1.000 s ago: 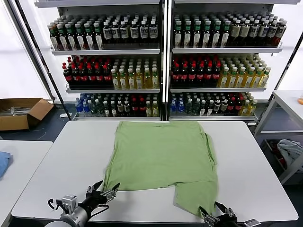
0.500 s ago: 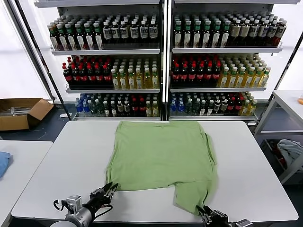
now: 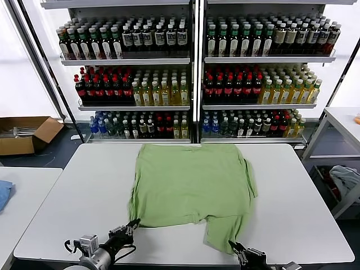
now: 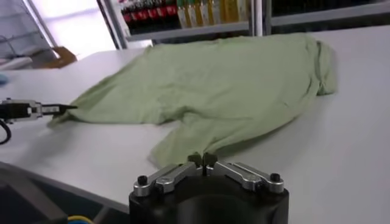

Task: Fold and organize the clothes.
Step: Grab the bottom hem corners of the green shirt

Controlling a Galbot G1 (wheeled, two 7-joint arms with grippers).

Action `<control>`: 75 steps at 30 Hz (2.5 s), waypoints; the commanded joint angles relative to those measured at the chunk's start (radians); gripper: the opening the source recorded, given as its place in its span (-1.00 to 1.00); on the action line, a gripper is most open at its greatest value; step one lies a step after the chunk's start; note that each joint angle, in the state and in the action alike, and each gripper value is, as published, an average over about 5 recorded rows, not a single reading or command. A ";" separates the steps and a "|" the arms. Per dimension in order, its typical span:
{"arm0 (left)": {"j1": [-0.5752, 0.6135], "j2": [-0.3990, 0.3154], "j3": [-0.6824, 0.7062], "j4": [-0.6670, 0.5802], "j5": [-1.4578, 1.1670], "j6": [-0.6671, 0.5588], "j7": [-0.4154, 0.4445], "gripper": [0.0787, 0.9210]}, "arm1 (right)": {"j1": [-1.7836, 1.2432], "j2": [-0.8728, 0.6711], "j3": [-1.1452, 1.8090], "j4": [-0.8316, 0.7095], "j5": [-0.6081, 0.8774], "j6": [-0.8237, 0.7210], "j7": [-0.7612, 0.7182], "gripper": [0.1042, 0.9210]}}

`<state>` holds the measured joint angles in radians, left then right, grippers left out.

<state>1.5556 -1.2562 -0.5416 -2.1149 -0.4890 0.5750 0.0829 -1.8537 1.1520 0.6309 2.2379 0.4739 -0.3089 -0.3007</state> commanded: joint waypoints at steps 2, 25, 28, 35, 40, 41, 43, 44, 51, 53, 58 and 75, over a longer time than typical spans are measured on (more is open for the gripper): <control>0.023 -0.007 -0.004 -0.101 0.002 0.000 -0.007 -0.99 | -0.026 -0.003 0.024 -0.001 0.034 0.117 -0.051 -0.99; 0.210 0.000 -0.108 -0.304 0.004 0.002 -0.028 -0.99 | -0.170 0.019 0.110 0.052 0.282 0.191 -0.109 -0.99; 0.139 0.013 -0.100 -0.275 -0.017 0.002 -0.037 -0.99 | -0.107 0.016 0.096 0.038 0.304 0.181 -0.096 -0.99; -0.017 0.066 -0.092 -0.194 -0.097 0.003 -0.062 -0.99 | 0.081 -0.004 0.085 0.007 0.385 0.135 -0.041 -0.99; -0.090 0.101 -0.080 -0.130 -0.148 0.002 -0.070 -0.99 | 0.175 -0.023 0.077 -0.033 0.404 0.119 -0.021 -0.99; -0.101 0.106 -0.076 -0.118 -0.154 0.002 -0.070 -0.99 | 0.189 -0.025 0.075 -0.042 0.405 0.118 -0.019 -0.99; -0.127 0.116 -0.063 -0.090 -0.165 0.001 -0.071 -0.99 | 0.222 -0.028 0.071 -0.065 0.406 0.114 -0.014 -0.99; -0.144 0.121 -0.056 -0.072 -0.172 0.001 -0.071 -0.99 | 0.243 -0.030 0.069 -0.079 0.406 0.111 -0.011 -0.99; -0.335 0.141 0.020 0.089 -0.213 0.001 -0.077 -0.99 | 0.393 -0.059 0.041 -0.195 0.399 0.099 0.014 -0.99; -0.384 0.136 0.039 0.134 -0.209 0.002 -0.081 -0.99 | 0.419 -0.069 0.029 -0.230 0.390 0.098 0.016 -0.99; -0.294 0.127 0.029 0.107 -0.169 0.005 -0.099 -0.93 | 0.392 -0.074 0.039 -0.220 0.386 0.094 0.011 -0.99; 0.361 0.048 -0.029 -0.210 0.134 0.006 -0.129 0.21 | 0.258 -0.072 0.060 -0.126 0.373 0.100 -0.014 -0.99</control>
<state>1.7091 -1.1913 -0.5675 -2.2486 -0.4480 0.5812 -0.0345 -1.5887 1.0759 0.6913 2.1091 0.8536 -0.2069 -0.3191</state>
